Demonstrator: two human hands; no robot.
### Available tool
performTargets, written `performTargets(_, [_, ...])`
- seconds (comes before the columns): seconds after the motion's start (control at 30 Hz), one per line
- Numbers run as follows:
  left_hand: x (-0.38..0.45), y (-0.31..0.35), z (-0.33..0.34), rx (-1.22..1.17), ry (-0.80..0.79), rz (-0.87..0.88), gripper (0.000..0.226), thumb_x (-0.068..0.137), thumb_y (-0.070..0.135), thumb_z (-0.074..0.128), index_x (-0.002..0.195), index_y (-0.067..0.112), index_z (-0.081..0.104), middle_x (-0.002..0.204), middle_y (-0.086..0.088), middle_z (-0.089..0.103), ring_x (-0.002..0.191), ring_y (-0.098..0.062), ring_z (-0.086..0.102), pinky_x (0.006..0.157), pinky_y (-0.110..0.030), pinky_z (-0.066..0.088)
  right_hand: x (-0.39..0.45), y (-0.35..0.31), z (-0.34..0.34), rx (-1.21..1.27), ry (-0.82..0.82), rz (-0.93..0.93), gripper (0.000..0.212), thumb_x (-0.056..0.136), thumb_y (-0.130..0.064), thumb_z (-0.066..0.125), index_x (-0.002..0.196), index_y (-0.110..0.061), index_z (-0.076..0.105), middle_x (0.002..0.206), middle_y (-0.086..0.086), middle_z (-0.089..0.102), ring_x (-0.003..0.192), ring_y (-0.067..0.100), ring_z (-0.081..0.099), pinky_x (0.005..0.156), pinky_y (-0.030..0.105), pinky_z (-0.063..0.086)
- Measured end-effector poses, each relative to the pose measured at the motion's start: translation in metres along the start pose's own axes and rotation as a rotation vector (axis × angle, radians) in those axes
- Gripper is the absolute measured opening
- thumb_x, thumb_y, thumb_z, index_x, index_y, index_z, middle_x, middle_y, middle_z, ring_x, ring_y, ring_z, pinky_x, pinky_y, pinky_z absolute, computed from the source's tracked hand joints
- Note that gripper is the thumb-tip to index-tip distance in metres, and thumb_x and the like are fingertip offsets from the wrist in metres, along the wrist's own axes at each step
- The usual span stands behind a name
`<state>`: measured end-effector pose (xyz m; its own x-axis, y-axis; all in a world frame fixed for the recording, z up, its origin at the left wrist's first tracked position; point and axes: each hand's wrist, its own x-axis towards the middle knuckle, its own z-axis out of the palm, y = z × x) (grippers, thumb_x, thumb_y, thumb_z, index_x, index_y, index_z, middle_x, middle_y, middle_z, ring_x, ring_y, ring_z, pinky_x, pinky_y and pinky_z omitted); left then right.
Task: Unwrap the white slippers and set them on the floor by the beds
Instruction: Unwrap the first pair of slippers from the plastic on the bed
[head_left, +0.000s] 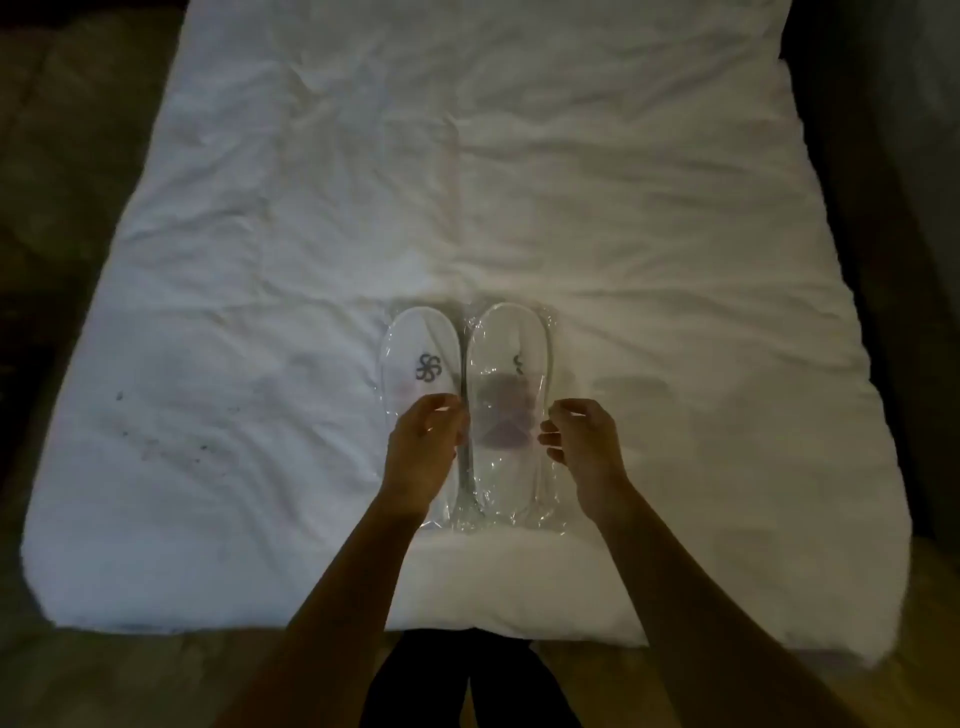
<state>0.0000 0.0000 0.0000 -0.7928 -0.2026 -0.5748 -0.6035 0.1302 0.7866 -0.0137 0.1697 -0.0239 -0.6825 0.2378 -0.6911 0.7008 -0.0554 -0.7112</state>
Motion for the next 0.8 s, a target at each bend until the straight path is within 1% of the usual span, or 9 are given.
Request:
performTargets(0.13, [0.007,-0.019,0.005,0.013,-0.003,-0.053,0.014,0.097,0.028,0.053,0.104,0.022,0.064,0.1,-0.002,0.071,0.093,-0.022,0.069,0.076,-0.03,0.056,0.012,0.018,0.002,-0.071,0.02,0.013,0.011,0.09,-0.012,0.055,0.099,-0.012,0.06,0.086,0.007,0.067,0.075,0.019,0.063,0.065,0.028,0.048])
performTargets(0.2, [0.007,-0.027,0.009,0.015,-0.025,-0.075,0.014,0.097,0.031,0.054,0.102,0.022,0.064,0.097,-0.005,0.072,0.094,-0.025,0.07,0.078,-0.036,0.059,0.018,0.027,0.003,-0.091,0.022,0.014,0.008,0.088,-0.012,0.056,0.094,-0.014,0.06,0.083,0.006,0.067,0.073,0.019,0.062,0.064,0.029,0.047])
performTargets(0.27, [0.007,-0.031,0.011,0.023,-0.052,-0.104,0.02,0.096,0.032,0.053,0.104,0.018,0.065,0.096,-0.01,0.072,0.09,-0.028,0.07,0.085,-0.046,0.056,0.023,0.034,0.005,-0.116,0.065,0.006,0.016,0.085,-0.015,0.06,0.101,-0.011,0.061,0.084,0.006,0.068,0.073,0.019,0.062,0.062,0.028,0.045])
performTargets(0.33, [0.009,-0.036,0.014,0.055,-0.091,-0.116,0.024,0.095,0.03,0.05,0.1,0.011,0.065,0.086,-0.01,0.067,0.081,-0.027,0.063,0.084,-0.049,0.055,0.029,0.042,0.005,-0.205,0.126,-0.015,0.021,0.085,-0.022,0.064,0.101,-0.009,0.064,0.085,0.007,0.07,0.072,0.018,0.063,0.059,0.023,0.042])
performTargets(0.43, [0.01,-0.038,0.019,0.082,-0.138,-0.124,0.022,0.094,0.028,0.049,0.091,0.011,0.062,0.079,-0.004,0.059,0.08,-0.024,0.056,0.078,-0.043,0.049,0.032,0.058,0.005,-0.331,0.133,0.005,0.026,0.084,-0.03,0.065,0.094,-0.007,0.066,0.091,0.012,0.069,0.079,0.024,0.067,0.062,0.024,0.044])
performTargets(0.53, [0.011,-0.037,0.023,0.103,-0.139,-0.115,0.023,0.095,0.028,0.049,0.096,0.009,0.062,0.085,-0.006,0.063,0.085,-0.024,0.061,0.088,-0.048,0.052,0.033,0.07,0.006,-0.381,0.059,0.036,0.033,0.084,-0.028,0.068,0.102,-0.001,0.064,0.092,0.012,0.065,0.08,0.025,0.061,0.063,0.027,0.045])
performTargets(0.6, [0.011,-0.035,0.024,0.125,-0.145,-0.109,0.022,0.096,0.028,0.049,0.094,0.01,0.061,0.088,-0.007,0.064,0.088,-0.025,0.063,0.092,-0.049,0.051,0.032,0.074,0.008,-0.372,0.032,0.046,0.033,0.087,-0.026,0.068,0.109,-0.002,0.066,0.097,0.011,0.068,0.087,0.027,0.065,0.069,0.031,0.052])
performTargets(0.67, [0.012,-0.035,0.023,0.135,-0.147,-0.115,0.019,0.098,0.027,0.048,0.096,0.013,0.061,0.094,-0.007,0.066,0.093,-0.025,0.065,0.093,-0.047,0.051,0.032,0.075,0.008,-0.344,0.043,0.054,0.028,0.088,-0.021,0.067,0.109,-0.003,0.067,0.1,0.014,0.071,0.091,0.033,0.067,0.075,0.037,0.056])
performTargets(0.8, [0.006,-0.037,0.02,0.126,-0.145,-0.141,0.028,0.098,0.033,0.05,0.112,0.012,0.062,0.1,-0.004,0.066,0.095,-0.021,0.063,0.09,-0.037,0.052,0.028,0.068,0.007,-0.275,-0.005,0.048,0.01,0.089,-0.014,0.066,0.096,-0.008,0.068,0.089,0.01,0.068,0.085,0.028,0.064,0.069,0.032,0.051])
